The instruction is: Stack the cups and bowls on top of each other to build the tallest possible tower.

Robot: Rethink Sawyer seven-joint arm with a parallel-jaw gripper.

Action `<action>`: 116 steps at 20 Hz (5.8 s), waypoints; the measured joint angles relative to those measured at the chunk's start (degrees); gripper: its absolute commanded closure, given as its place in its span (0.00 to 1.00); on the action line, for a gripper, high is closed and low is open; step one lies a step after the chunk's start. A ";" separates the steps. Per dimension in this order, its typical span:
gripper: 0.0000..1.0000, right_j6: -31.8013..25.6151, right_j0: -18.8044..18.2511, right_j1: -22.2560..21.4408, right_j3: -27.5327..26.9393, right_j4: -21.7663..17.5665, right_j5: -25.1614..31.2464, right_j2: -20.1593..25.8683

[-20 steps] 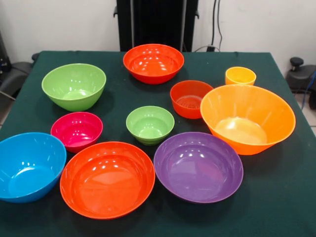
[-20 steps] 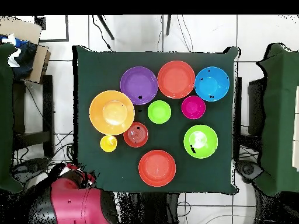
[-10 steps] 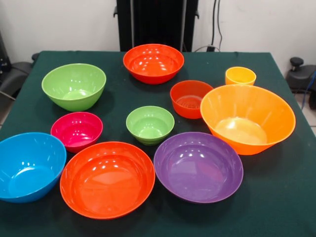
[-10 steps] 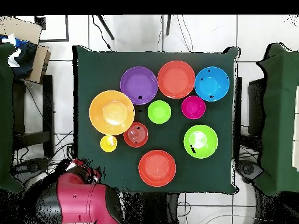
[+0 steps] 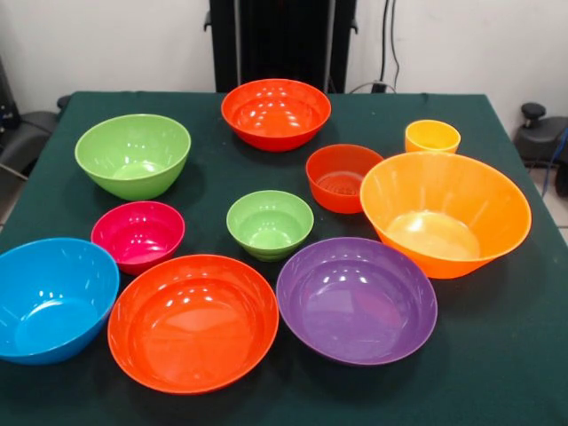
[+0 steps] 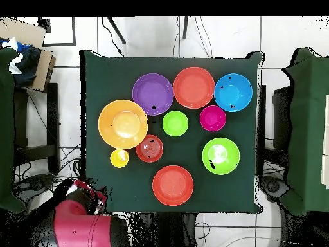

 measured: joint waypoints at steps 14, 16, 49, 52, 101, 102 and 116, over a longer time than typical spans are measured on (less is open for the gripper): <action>0.00 0.44 10.88 -5.07 -0.17 -0.02 8.07 -8.15; 0.00 0.82 12.82 -5.90 -0.31 -0.04 10.12 -9.16; 0.00 3.97 -7.64 -1.13 18.33 -6.75 -29.34 0.88; 0.00 3.97 -10.13 1.80 19.66 -9.94 -34.29 1.06; 0.00 3.97 -18.07 19.61 20.83 -24.96 -46.83 -3.17; 0.00 3.97 -17.81 20.04 20.73 -24.94 -47.32 -3.31; 0.00 3.97 -16.16 27.82 16.54 -24.92 -52.43 -3.69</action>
